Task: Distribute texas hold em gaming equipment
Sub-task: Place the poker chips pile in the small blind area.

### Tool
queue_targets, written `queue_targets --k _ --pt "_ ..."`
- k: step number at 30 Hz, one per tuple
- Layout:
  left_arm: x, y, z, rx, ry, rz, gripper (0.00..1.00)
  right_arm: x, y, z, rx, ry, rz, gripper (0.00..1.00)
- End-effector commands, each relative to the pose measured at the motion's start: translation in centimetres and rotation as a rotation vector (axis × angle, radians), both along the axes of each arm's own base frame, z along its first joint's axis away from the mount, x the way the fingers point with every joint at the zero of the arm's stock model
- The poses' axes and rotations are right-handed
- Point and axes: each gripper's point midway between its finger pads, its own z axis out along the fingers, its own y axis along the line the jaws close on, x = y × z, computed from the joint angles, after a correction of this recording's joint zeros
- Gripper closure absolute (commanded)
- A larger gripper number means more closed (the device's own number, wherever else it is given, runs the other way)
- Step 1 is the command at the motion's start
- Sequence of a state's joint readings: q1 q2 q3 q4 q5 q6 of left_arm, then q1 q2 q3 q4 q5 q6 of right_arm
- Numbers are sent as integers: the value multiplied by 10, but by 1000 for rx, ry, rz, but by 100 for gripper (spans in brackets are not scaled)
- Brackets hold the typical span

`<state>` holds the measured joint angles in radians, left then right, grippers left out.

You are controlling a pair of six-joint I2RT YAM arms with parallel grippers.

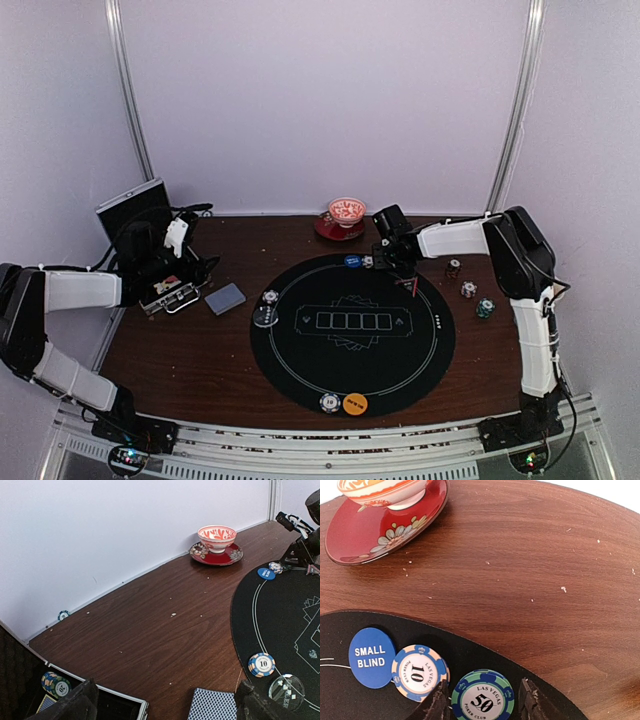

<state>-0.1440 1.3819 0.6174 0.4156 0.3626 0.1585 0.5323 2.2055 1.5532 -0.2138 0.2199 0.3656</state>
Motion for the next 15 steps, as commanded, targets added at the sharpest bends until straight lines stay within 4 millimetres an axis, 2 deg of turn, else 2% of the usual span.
queue_targets --k 1,8,15 --pt "8 -3 15 -2 -45 -12 2 3 2 5 -4 -9 -3 51" --pt "8 -3 16 -2 -46 -11 2 -2 2 18 26 -17 -6 49" --pt "8 -3 15 -3 -43 -13 2 -6 2 45 68 -41 -8 38"
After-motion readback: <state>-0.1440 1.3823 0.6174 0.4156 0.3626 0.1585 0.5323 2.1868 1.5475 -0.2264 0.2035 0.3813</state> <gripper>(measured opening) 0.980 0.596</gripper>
